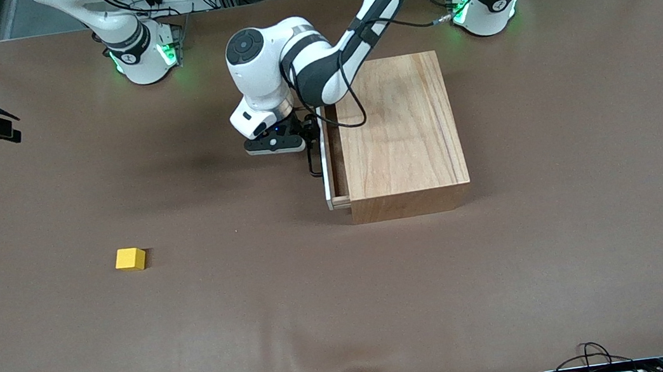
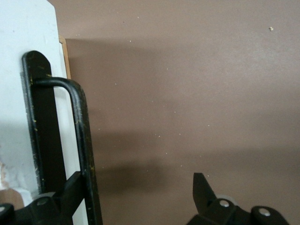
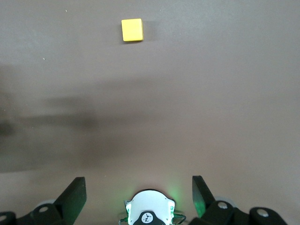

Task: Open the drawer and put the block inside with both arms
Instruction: 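Pull the drawer open with the left gripper while the right gripper reaches out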

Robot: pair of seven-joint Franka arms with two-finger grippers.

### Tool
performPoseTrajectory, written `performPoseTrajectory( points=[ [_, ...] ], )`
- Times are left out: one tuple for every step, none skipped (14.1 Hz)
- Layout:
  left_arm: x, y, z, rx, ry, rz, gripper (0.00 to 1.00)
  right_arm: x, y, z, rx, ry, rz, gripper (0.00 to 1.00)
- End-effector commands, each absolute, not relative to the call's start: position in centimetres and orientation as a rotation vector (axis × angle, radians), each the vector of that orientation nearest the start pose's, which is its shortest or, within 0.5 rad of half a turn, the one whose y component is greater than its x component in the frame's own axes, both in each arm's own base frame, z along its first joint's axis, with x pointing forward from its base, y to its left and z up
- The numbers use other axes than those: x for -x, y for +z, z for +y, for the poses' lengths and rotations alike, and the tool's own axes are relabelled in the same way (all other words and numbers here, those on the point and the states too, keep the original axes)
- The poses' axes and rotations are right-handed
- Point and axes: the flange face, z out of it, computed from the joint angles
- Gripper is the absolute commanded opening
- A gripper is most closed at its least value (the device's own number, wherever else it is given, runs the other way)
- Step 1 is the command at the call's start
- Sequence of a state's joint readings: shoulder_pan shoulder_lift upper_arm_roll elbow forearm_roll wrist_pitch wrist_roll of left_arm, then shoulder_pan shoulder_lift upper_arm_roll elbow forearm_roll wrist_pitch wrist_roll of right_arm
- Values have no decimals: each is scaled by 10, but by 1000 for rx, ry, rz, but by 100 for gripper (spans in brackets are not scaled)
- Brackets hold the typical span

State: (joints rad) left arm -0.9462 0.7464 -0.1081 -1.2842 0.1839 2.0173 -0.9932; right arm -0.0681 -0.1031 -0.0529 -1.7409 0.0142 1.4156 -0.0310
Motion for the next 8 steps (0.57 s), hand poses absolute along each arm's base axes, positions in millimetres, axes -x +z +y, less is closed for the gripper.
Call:
performPoseTrajectory(
  points=[
    [-385, 309, -646, 3114, -147, 203, 100, -487, 593, -59, 3078, 299, 122, 100],
    [-381, 311, -650, 3123, -155, 211, 100, -489, 591, -60, 3080, 282, 123, 100],
    [-380, 310, -651, 3127, -154, 204, 100, -491, 585, -61, 3082, 266, 126, 100],
    [-380, 311, -652, 3142, -164, 203, 100, -494, 580, -62, 3085, 240, 130, 100],
    [-379, 313, -655, 3155, -176, 208, 100, -496, 578, -65, 3088, 216, 140, 100],
    [-378, 314, -657, 3166, -184, 208, 100, -498, 577, -65, 3088, 211, 140, 100],
    [-377, 314, -659, 3175, -190, 214, 100, -497, 575, -65, 3087, 218, 140, 100],
    [-376, 314, -661, 3187, -202, 218, 100, -494, 568, -64, 3084, 242, 138, 100]
  ],
)
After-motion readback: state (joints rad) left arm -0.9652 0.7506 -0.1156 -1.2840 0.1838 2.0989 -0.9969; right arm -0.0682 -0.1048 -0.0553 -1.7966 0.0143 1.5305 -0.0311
